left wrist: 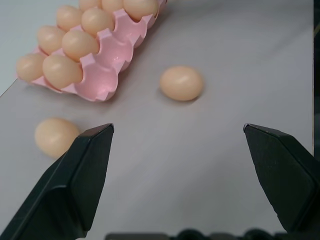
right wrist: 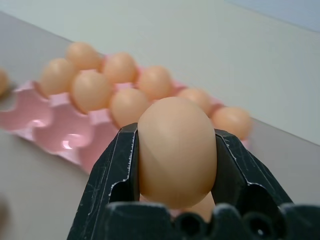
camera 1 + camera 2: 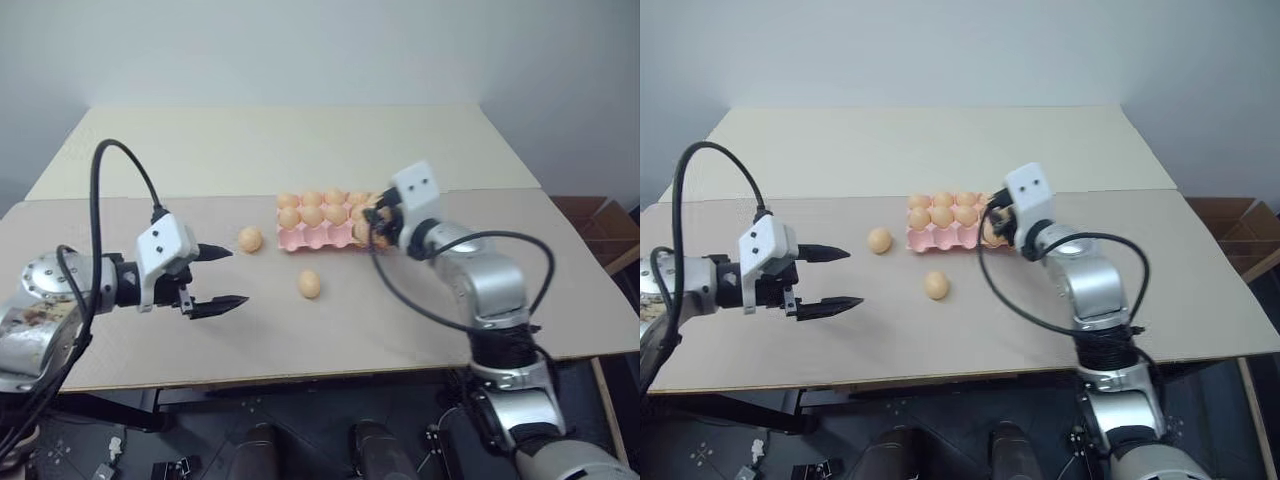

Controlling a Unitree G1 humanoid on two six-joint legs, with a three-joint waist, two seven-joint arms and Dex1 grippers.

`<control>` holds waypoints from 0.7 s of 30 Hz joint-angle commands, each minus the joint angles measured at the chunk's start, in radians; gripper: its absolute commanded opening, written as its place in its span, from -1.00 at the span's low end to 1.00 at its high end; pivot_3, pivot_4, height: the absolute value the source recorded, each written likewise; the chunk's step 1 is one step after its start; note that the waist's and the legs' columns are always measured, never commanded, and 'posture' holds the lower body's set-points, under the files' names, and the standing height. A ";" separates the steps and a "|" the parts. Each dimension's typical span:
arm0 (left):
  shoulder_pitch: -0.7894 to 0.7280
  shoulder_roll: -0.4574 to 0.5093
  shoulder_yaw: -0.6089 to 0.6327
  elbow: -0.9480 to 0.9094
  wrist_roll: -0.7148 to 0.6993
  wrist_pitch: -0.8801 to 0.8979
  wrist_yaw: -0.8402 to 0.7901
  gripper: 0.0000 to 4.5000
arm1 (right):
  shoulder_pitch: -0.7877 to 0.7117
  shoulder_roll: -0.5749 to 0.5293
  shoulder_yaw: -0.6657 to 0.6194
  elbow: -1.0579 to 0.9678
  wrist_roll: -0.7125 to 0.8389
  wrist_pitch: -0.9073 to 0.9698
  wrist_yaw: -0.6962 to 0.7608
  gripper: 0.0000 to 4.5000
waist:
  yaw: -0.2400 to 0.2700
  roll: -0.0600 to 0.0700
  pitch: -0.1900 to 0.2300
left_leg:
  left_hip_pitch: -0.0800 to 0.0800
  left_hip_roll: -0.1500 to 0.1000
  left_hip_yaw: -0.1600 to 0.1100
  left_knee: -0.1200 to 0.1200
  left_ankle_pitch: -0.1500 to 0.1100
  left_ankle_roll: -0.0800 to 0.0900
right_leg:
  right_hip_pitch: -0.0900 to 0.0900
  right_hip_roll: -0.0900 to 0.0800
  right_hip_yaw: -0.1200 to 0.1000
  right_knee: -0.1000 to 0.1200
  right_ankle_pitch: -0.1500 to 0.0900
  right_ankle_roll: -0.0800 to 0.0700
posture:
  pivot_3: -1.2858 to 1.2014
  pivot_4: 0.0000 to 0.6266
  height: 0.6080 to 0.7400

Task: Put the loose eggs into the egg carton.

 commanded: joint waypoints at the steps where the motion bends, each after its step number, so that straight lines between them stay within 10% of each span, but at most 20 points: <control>1: 0.018 0.019 0.051 -0.051 -0.015 0.016 0.014 1.00 | -0.026 0.042 0.034 0.009 -0.020 -0.028 -0.036 -0.25 | 0.003 0.000 0.000 | 0.000 0.000 0.000 0.000 0.000 0.000 | 0.000 0.000 0.000 0.000 0.000 0.000 | 0.03 -0.52 1.00; 12: 0.069 0.012 0.092 -0.131 -0.052 0.074 0.058 1.00 | -0.114 0.112 0.091 0.290 -0.077 -0.198 -0.038 -0.25 | -0.004 0.000 0.000 | -0.001 0.000 0.000 0.000 0.000 0.000 | -0.001 0.000 0.000 -0.001 0.000 0.000 | 0.03 -0.52 1.00; 21: 0.062 0.018 0.097 -0.139 -0.076 0.093 0.074 1.00 | -0.114 0.120 0.081 0.293 -0.082 -0.203 -0.029 0.98 | -0.005 0.000 0.000 | -0.001 0.000 0.000 0.000 0.000 0.000 | -0.001 0.000 0.000 0.000 0.000 0.000 | 0.03 -0.52 1.00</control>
